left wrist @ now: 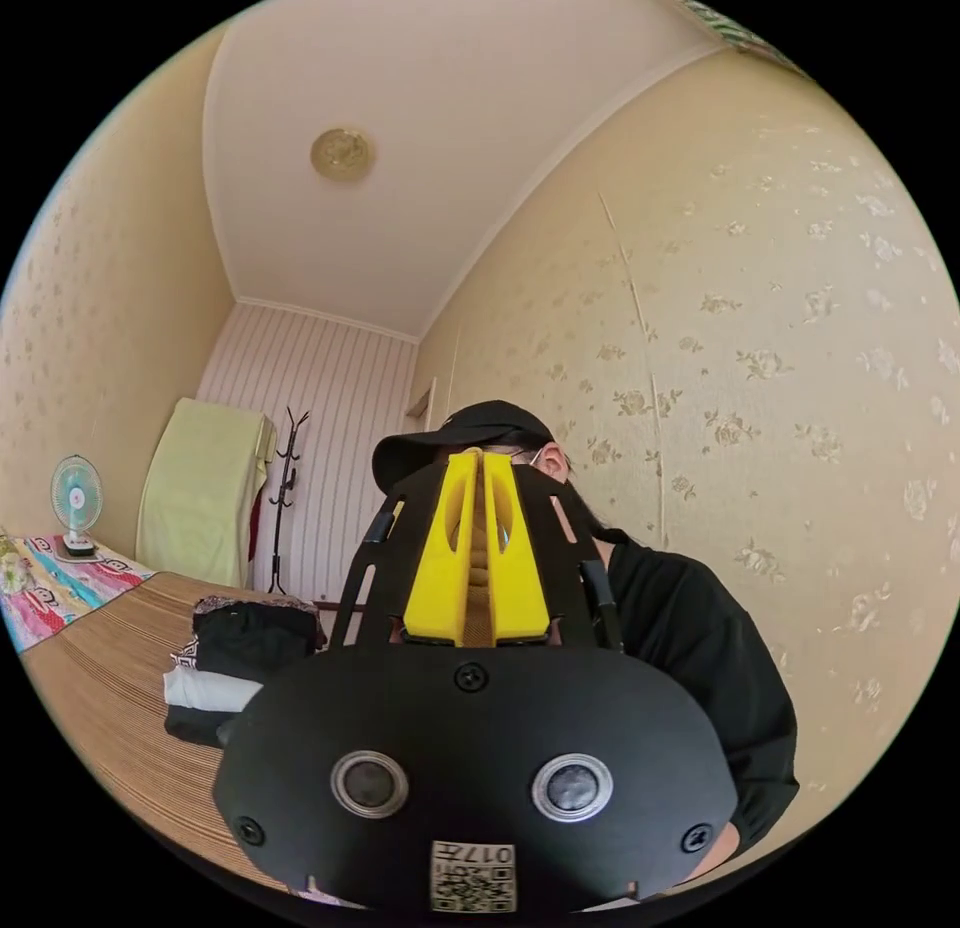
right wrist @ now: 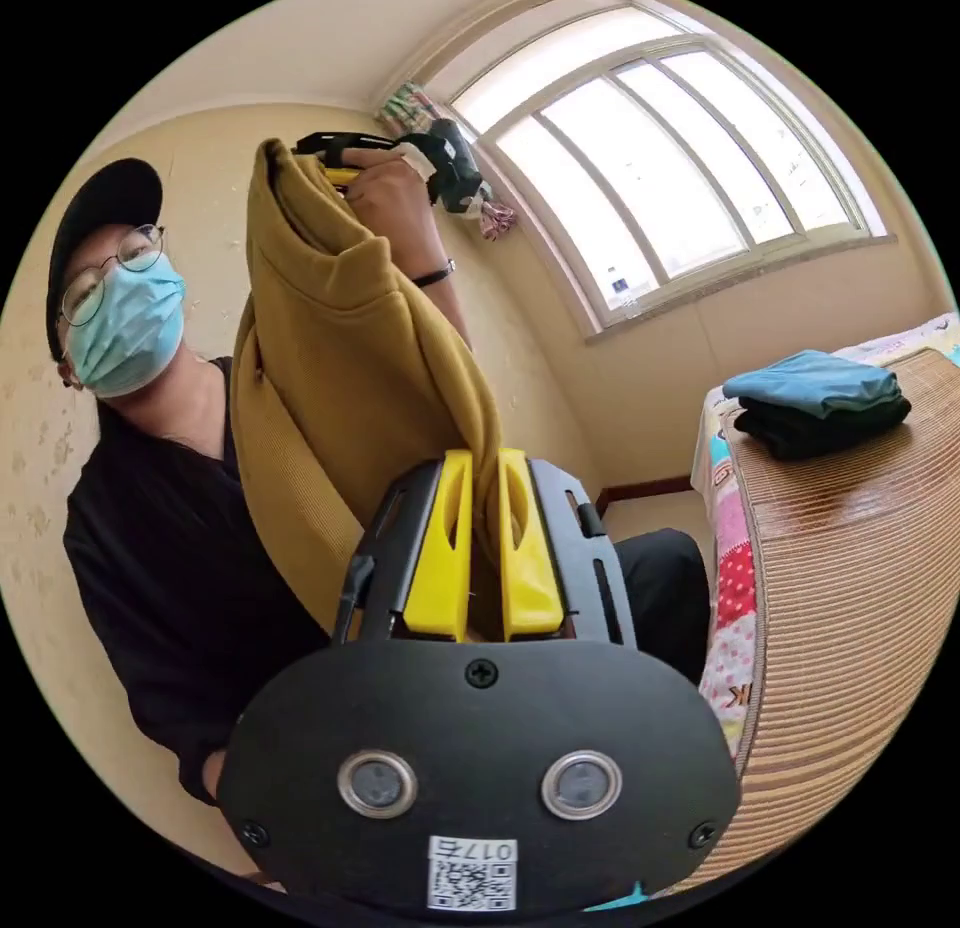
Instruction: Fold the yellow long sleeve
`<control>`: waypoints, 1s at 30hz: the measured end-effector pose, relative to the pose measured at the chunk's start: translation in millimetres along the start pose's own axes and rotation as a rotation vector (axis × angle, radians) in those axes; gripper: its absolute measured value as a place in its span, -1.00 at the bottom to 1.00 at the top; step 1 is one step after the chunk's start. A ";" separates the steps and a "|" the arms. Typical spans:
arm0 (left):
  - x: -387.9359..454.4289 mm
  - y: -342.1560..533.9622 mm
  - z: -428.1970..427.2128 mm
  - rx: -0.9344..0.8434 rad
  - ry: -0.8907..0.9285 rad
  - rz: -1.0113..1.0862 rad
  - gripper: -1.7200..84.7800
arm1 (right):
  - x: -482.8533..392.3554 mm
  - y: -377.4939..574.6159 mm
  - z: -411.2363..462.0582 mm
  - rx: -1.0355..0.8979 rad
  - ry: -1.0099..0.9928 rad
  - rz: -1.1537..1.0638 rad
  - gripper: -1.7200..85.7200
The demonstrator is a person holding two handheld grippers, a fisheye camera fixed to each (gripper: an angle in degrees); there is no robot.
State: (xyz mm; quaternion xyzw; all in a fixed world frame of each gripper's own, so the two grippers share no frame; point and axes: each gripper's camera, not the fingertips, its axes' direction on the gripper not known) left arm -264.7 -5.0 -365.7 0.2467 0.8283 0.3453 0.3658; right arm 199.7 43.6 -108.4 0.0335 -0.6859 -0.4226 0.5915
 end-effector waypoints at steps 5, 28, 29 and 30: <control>50.0 -20.1 -30.7 -0.006 -0.264 0.060 -0.98 | -99.1 -24.0 -104.9 0.234 0.665 0.003 -0.86; -23.8 -15.8 -38.6 0.240 -0.209 -0.049 -0.98 | -194.2 148.0 -13.9 0.686 0.203 0.074 -0.65; -21.8 -15.6 -40.8 0.260 -0.190 -0.044 -0.98 | -203.7 137.5 -3.7 0.638 0.215 0.033 -0.65; -18.6 -16.3 -42.1 0.270 -0.178 -0.037 -0.98 | -210.6 126.0 5.6 0.590 0.239 0.009 -0.65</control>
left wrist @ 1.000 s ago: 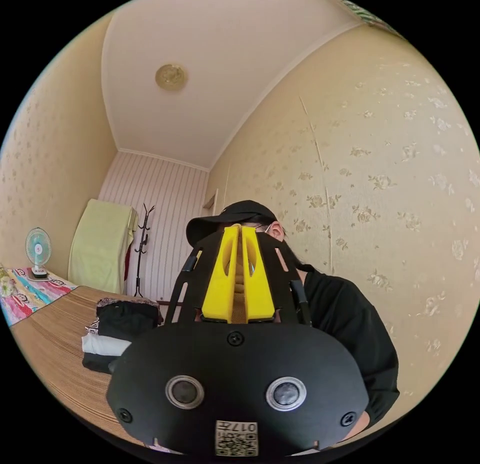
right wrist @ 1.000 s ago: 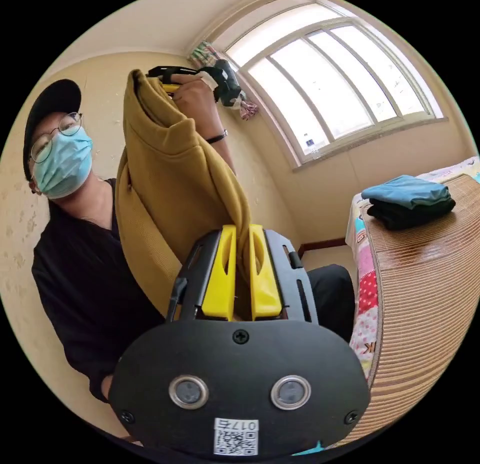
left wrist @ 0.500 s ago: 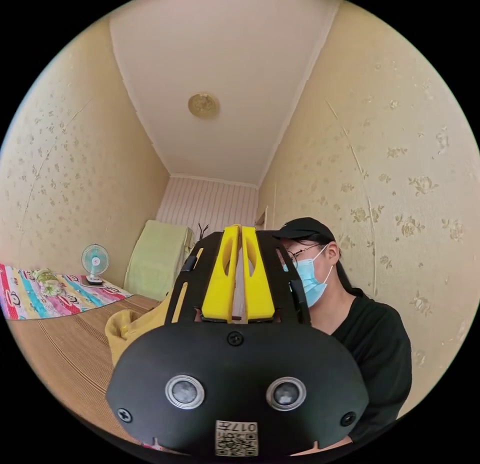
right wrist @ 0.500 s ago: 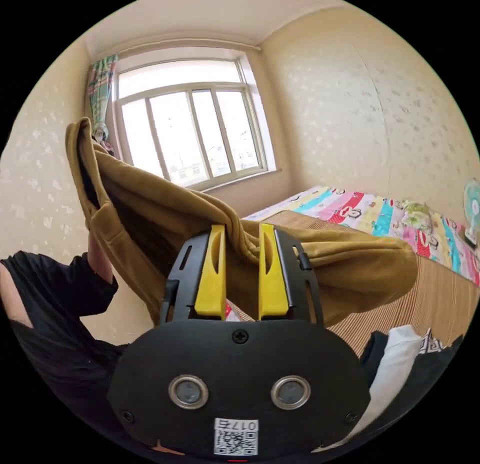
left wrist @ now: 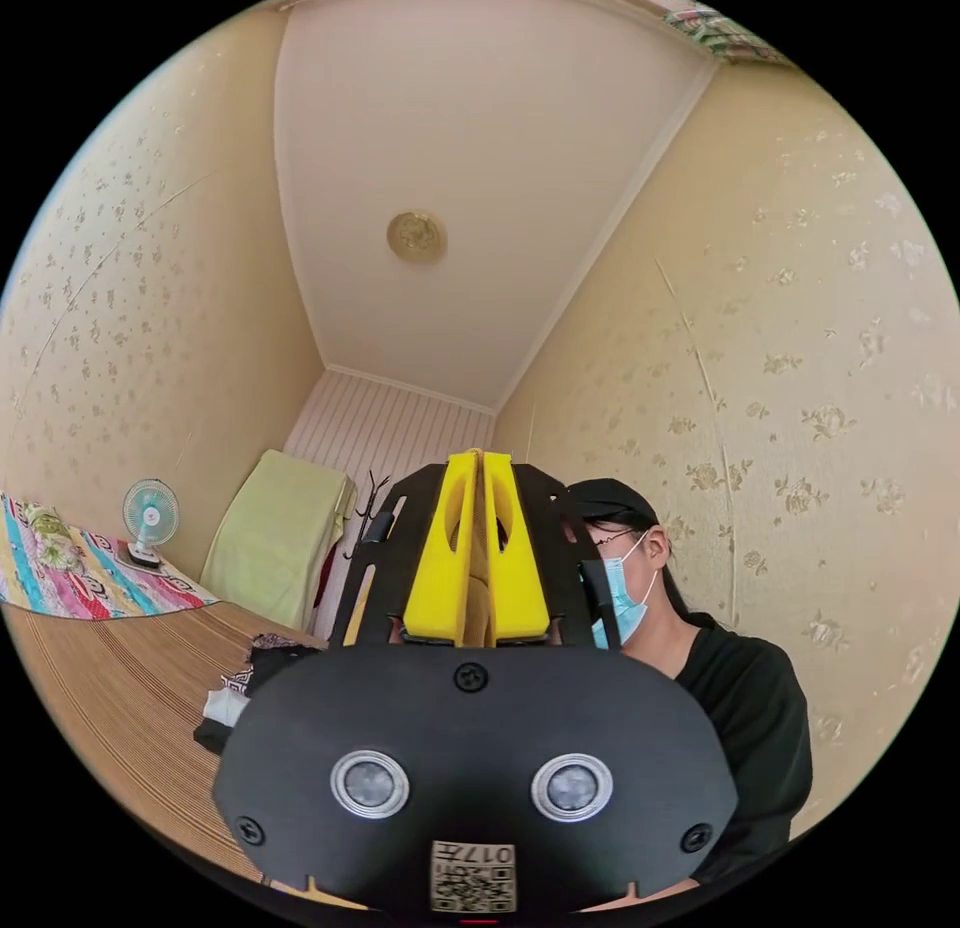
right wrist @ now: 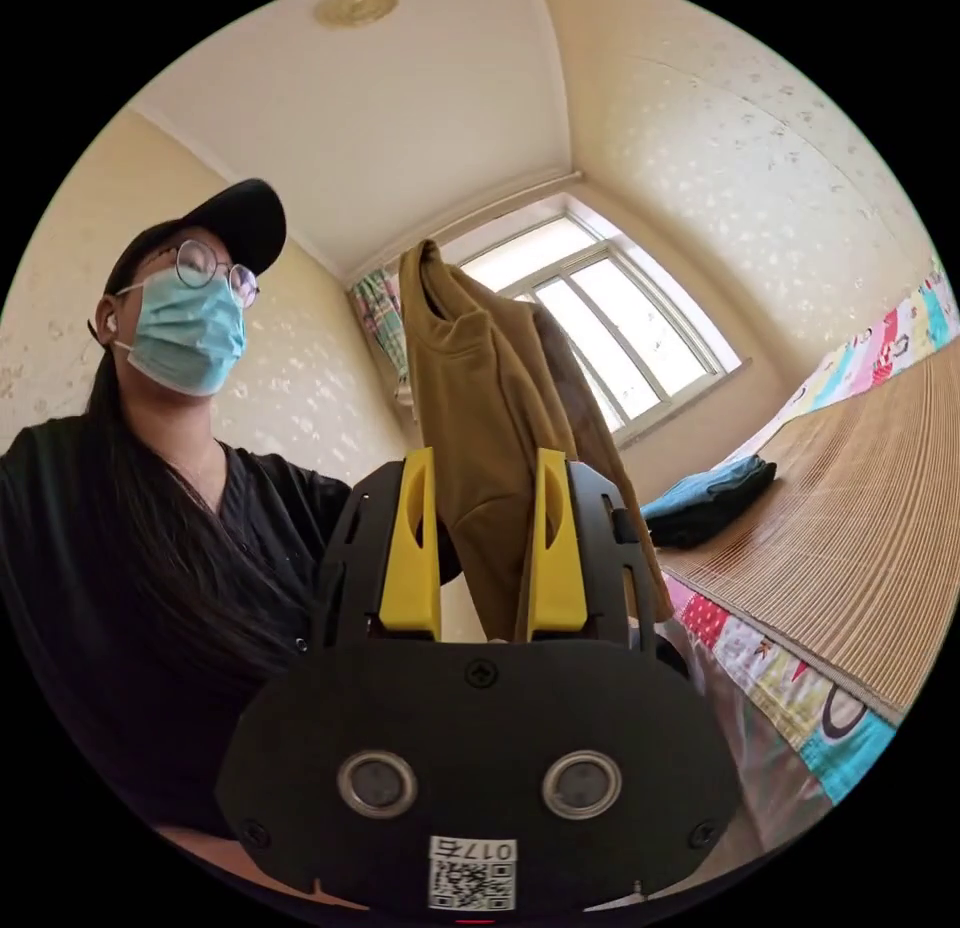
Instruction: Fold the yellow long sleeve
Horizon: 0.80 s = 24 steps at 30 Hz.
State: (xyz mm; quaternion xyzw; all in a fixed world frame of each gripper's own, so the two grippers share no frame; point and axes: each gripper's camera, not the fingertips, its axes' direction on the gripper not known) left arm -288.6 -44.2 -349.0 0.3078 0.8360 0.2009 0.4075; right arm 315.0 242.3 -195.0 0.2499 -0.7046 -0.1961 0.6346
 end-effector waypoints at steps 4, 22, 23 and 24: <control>10.2 -6.9 -0.2 -0.018 0.036 0.010 -0.98 | 1.2 -5.8 33.3 -0.135 0.062 0.010 -0.66; 142.7 -4.0 -39.1 0.024 -0.956 0.329 -0.98 | -233.5 -166.2 49.0 0.306 1.072 -0.542 -0.90; 142.5 2.1 -36.4 0.078 -0.971 0.351 -0.98 | -243.5 -166.3 61.9 0.353 1.131 -0.573 -0.90; 136.5 3.3 -32.5 0.099 -1.007 0.365 -0.98 | -245.7 -168.9 73.7 0.380 1.163 -0.592 -0.90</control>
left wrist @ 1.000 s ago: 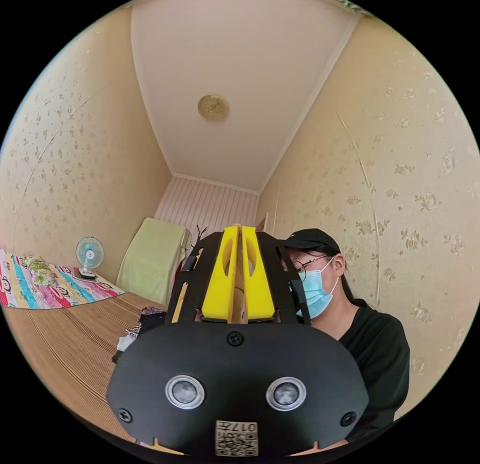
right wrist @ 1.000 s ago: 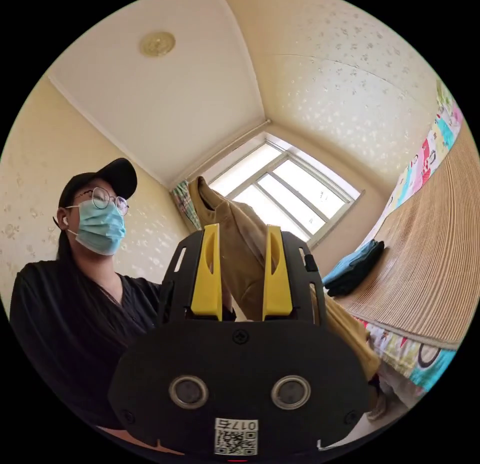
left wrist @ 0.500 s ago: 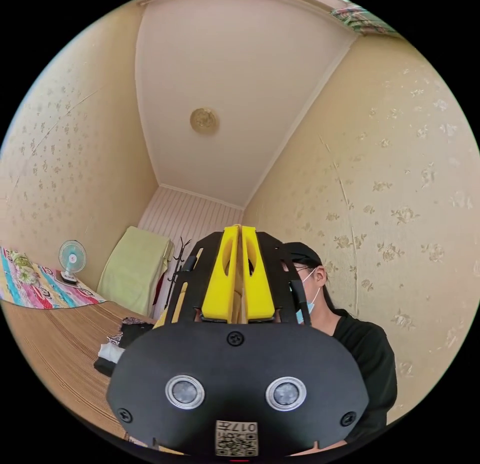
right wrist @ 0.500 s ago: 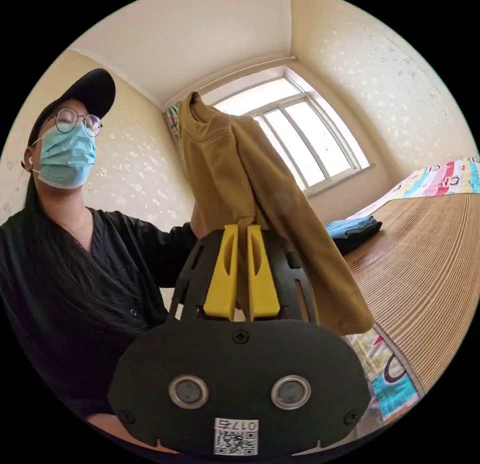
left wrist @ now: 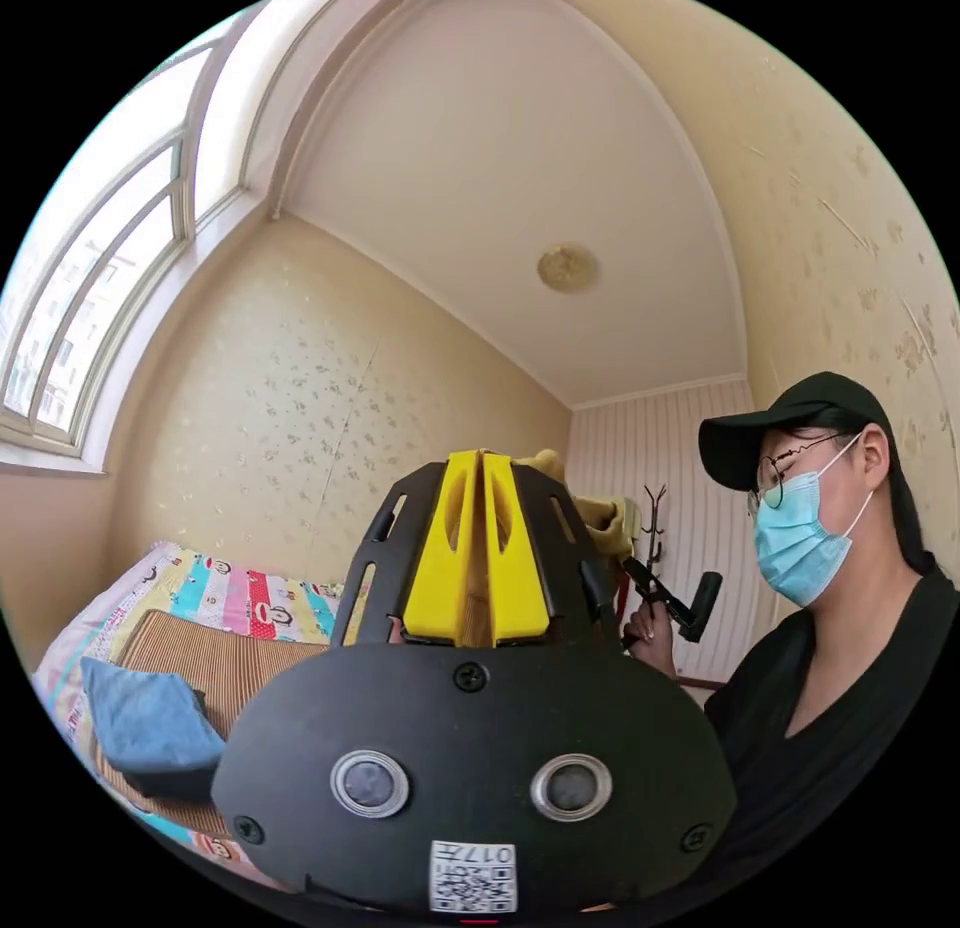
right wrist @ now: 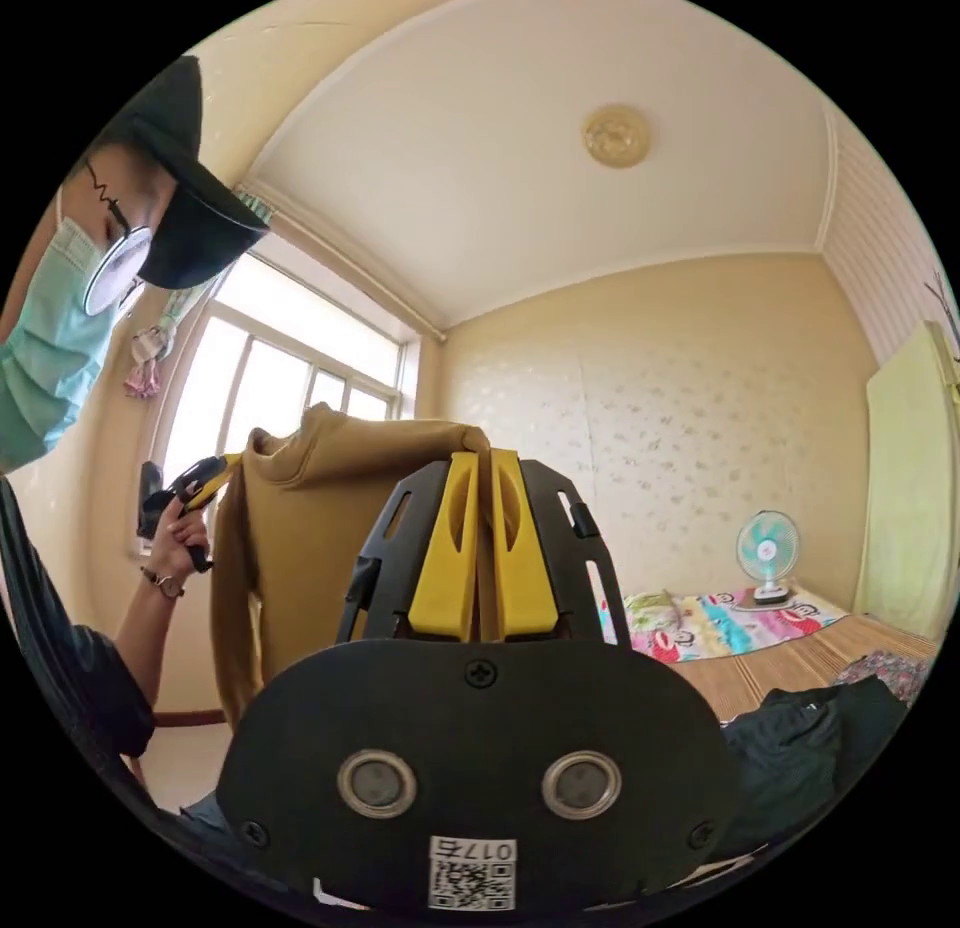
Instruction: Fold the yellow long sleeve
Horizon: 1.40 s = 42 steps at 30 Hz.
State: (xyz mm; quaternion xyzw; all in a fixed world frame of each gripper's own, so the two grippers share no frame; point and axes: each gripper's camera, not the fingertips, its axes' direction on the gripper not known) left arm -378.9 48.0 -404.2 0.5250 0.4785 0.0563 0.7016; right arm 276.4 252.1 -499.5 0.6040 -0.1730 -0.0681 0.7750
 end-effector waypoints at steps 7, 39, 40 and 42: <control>-94.6 15.5 142.5 -0.221 -0.227 -0.019 -0.97 | -3.8 21.4 153.9 -0.173 0.262 -0.141 -0.89; -163.0 366.8 114.8 -1.204 -0.775 -0.424 -0.79 | -20.9 440.6 308.9 -1.259 -0.113 0.104 -0.81; -168.4 364.1 112.9 -1.228 -0.767 -0.448 -0.81 | -21.1 440.7 308.7 -1.258 -0.113 0.105 -0.81; -195.5 342.2 94.5 -1.209 -0.522 -0.659 -0.89 | -22.1 441.0 307.0 -1.252 -0.112 0.109 -0.81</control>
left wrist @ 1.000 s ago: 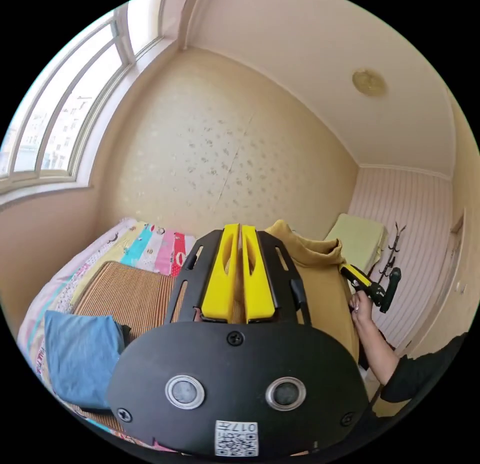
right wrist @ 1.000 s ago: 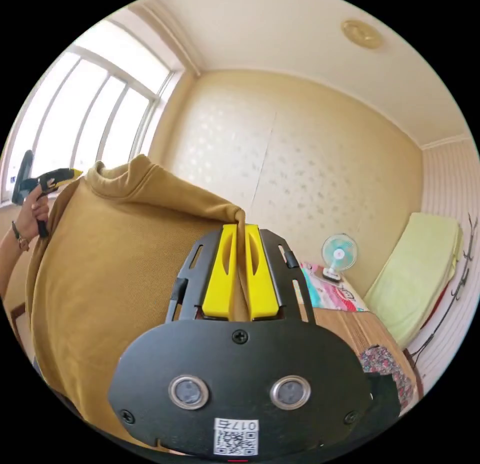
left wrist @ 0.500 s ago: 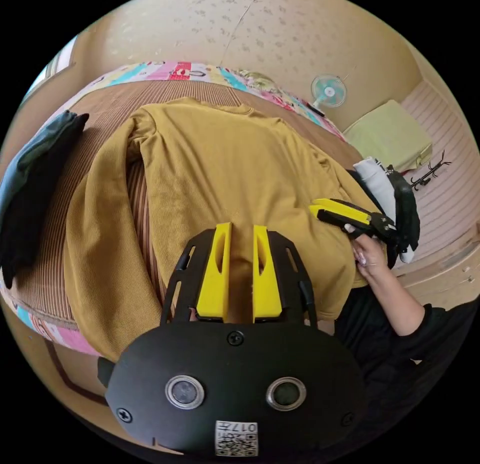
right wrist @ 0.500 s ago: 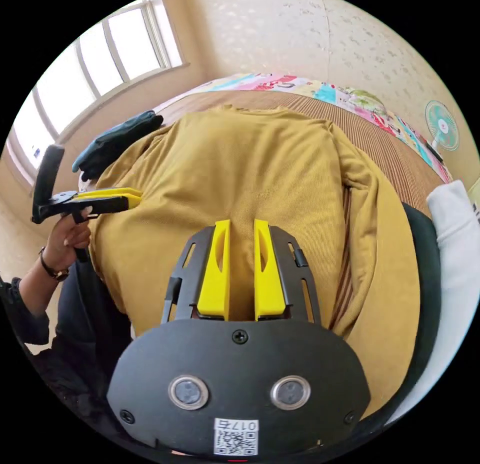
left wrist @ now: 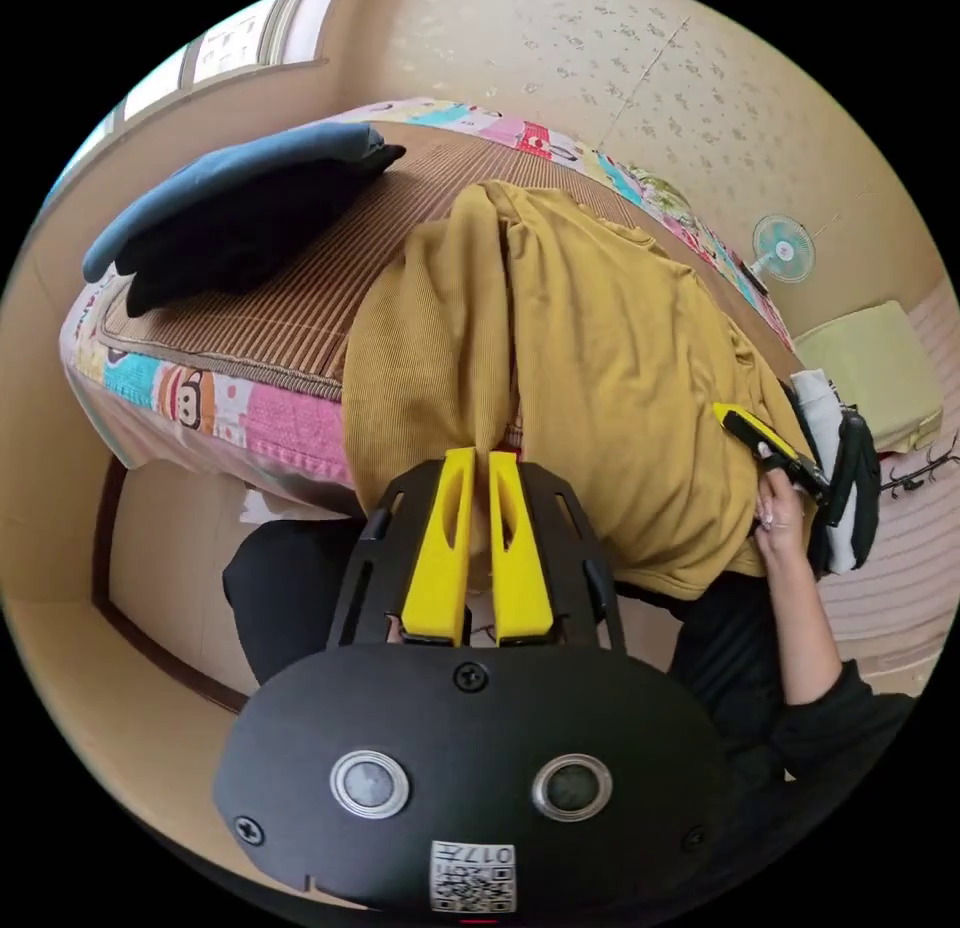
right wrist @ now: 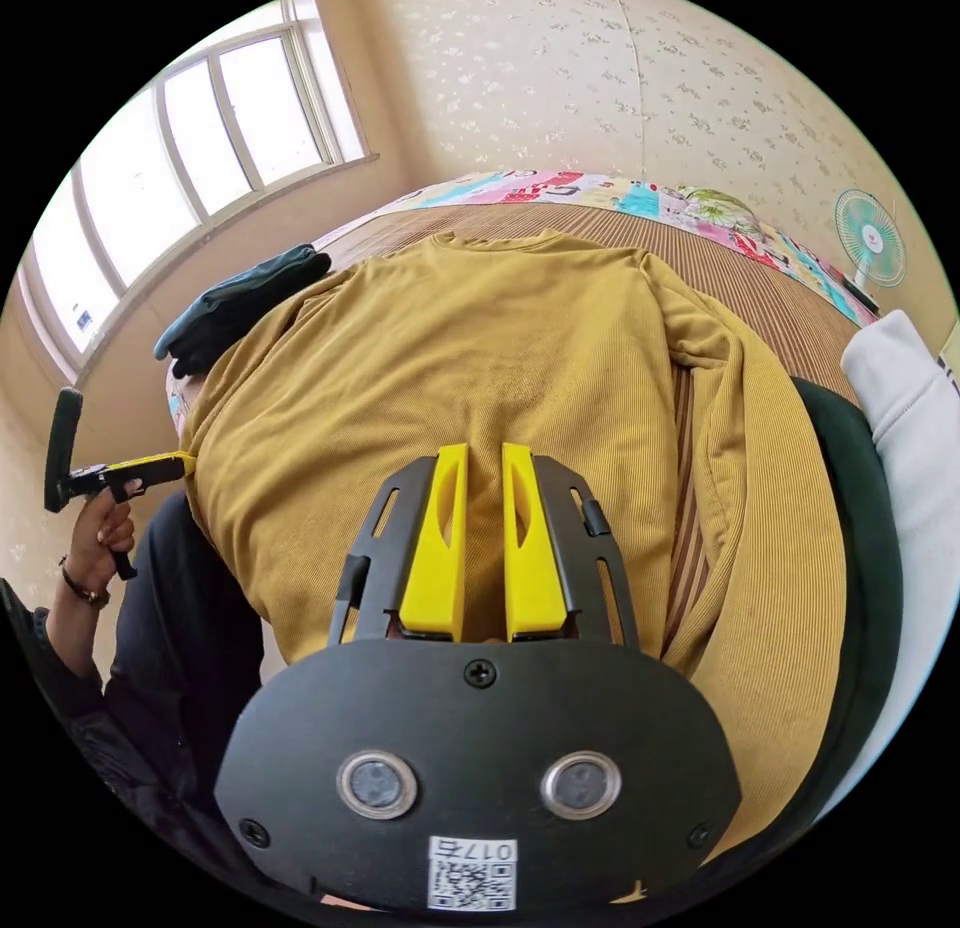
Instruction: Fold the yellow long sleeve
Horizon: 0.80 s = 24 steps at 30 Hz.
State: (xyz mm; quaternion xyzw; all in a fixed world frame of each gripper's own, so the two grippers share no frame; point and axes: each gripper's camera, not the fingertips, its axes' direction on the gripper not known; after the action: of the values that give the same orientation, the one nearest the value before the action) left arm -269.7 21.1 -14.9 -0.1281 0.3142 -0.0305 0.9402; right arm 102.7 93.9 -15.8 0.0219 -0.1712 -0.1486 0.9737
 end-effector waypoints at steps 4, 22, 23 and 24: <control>-39.9 -10.4 -74.4 0.139 0.494 -0.089 -0.88 | -0.8 3.5 -0.6 0.010 -0.008 0.001 -0.82; 133.0 -198.2 106.0 0.092 0.526 0.009 -0.69 | 23.0 22.1 -4.7 0.054 -0.165 0.066 -0.87; 130.3 -182.1 101.4 0.111 0.425 0.044 -0.69 | 24.2 23.2 -5.0 0.057 -0.175 0.070 -0.87; 126.6 -162.8 94.0 0.124 0.315 0.078 -0.69 | 25.3 24.4 -5.0 0.060 -0.185 0.073 -0.88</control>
State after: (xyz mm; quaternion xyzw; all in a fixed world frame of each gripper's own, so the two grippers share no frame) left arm -108.2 -132.6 26.0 -0.0511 0.4599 -0.0332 0.8859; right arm 133.9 109.7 -10.0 0.0310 -0.2656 -0.1092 0.9574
